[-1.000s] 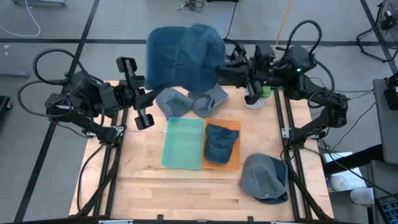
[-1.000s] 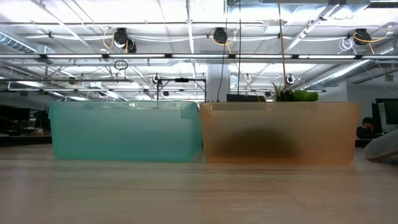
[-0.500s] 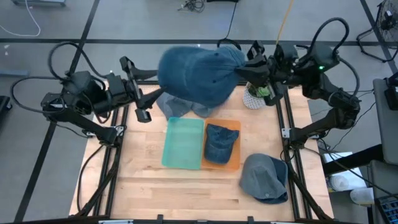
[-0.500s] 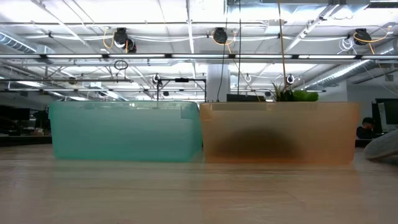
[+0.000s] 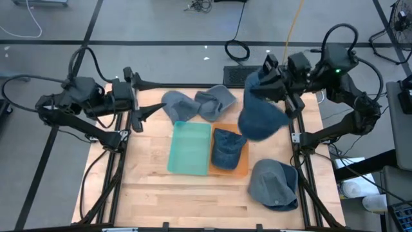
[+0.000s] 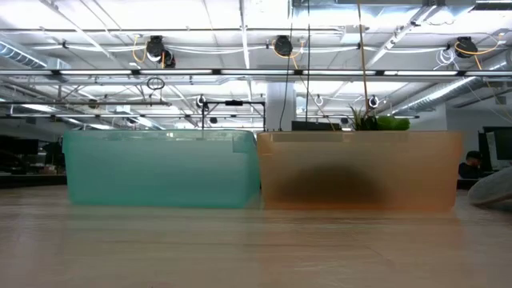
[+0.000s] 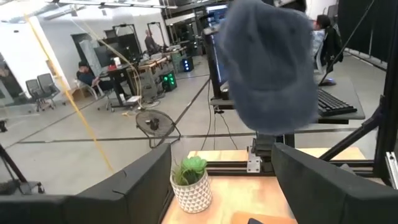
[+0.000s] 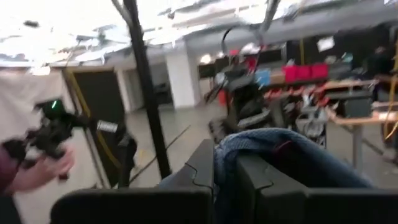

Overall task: Pick & Place hat
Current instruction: Put the left blue cap into the orange bin

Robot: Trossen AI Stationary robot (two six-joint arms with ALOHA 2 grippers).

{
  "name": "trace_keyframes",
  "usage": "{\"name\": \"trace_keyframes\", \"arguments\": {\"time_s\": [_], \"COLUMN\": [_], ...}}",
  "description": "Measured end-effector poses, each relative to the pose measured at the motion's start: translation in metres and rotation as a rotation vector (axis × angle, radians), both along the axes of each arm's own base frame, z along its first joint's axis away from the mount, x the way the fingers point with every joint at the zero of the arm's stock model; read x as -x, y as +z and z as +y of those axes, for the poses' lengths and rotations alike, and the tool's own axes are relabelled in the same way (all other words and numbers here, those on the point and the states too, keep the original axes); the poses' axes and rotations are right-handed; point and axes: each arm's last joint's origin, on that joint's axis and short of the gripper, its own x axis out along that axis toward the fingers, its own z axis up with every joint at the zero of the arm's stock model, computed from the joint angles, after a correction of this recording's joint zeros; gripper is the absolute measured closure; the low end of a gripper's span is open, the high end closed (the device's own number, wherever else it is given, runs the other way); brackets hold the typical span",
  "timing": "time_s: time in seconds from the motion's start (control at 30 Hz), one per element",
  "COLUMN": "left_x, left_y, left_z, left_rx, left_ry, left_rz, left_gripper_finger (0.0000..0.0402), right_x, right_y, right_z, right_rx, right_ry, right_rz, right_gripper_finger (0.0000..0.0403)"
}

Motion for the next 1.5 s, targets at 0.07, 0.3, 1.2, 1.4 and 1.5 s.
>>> {"name": "trace_keyframes", "arguments": {"time_s": [0.07,0.3,1.2,1.4,1.5], "left_x": [0.003,0.014,0.026,0.025,0.025], "left_y": [0.001,0.005,0.008,0.008,0.008], "left_z": [0.001,0.003,0.005,0.005,0.005], "left_rx": [0.013,-0.015,0.035,0.036,0.036], "left_ry": [0.001,-0.001,-0.014,-0.014,-0.014], "left_rz": [-0.006,-0.024,-0.064,-0.064,-0.064], "left_gripper_finger": [0.0124,0.0132,0.0133,0.0133,0.0133], "right_x": [0.000,-0.003,-0.040,-0.053,-0.059], "right_y": [-0.005,-0.017,-0.100,-0.114,-0.120], "right_z": [-0.001,0.001,0.020,0.032,0.036], "right_rx": [0.008,0.045,0.489,0.569,0.599], "right_ry": [0.024,0.089,0.201,0.214,0.220], "right_rz": [0.051,0.154,0.747,0.828,0.859], "right_gripper_finger": [0.0392,0.0392,0.0392,0.0392,0.0392]}}
